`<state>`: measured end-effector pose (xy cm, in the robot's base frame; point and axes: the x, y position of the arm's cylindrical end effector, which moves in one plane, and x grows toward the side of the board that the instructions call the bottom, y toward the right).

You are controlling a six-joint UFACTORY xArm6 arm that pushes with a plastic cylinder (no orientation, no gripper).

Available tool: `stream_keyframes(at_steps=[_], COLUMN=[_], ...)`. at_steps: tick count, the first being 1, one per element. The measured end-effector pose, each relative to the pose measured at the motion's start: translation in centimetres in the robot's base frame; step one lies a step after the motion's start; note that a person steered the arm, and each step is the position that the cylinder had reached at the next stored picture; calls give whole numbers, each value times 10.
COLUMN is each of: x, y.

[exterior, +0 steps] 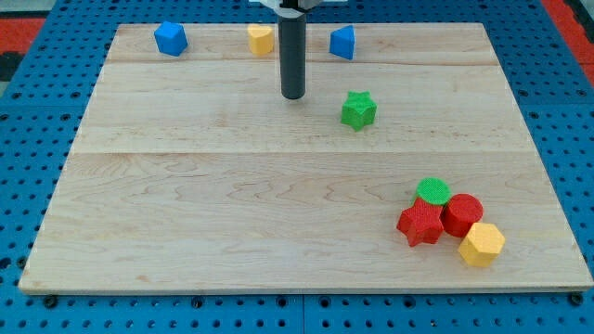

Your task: Move the green star into the green circle

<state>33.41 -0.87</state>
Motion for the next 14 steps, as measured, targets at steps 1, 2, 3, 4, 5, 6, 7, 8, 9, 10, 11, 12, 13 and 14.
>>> stream_keyframes(at_steps=[1,2,3,4,5,6,7,8,9,10,11,12,13,14], x=[-11,-16,-20,-8,7,54,79,67,96,121,115,94,100,127], y=[0,-1,-7,49,93,95,89,56,47,65,64,57,71,77])
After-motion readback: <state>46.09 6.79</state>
